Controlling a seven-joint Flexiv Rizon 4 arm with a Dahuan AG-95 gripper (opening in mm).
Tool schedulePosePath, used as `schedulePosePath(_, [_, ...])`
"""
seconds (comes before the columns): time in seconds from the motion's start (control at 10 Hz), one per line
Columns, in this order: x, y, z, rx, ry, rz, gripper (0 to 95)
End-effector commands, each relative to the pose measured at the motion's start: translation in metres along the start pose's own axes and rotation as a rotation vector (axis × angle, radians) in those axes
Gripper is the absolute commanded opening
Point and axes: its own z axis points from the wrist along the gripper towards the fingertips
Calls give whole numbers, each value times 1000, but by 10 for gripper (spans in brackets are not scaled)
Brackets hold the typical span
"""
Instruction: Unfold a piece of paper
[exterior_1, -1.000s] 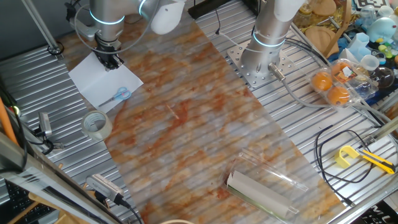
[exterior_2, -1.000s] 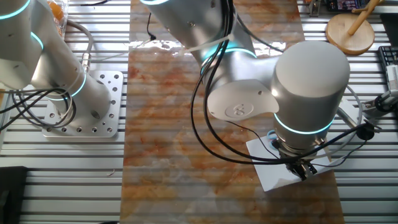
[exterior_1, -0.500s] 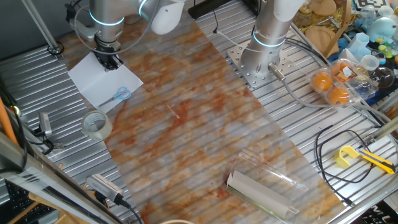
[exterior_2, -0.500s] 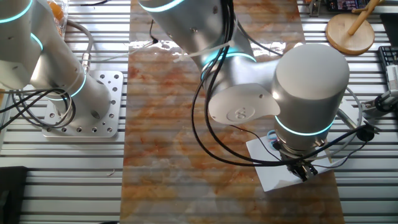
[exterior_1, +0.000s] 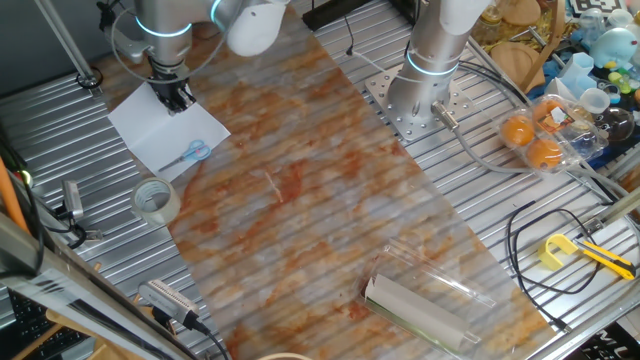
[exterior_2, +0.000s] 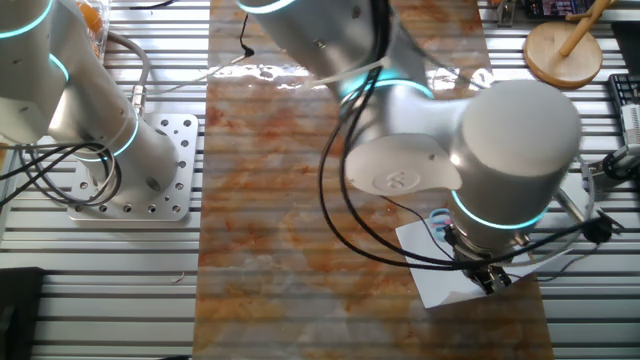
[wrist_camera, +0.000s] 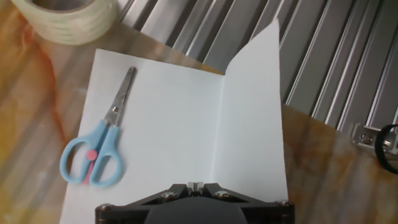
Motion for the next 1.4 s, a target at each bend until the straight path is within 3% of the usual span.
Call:
schedulePosePath(0.1, [2,0,0,16,14,49,0])
schedulePosePath(0.8, [2,0,0,29,41,105,0])
schedulePosePath(1.0, [1,-1,1,32,35,101,0])
schedulePosePath(1.4, [-15,-22,-1,24,30,79,0])
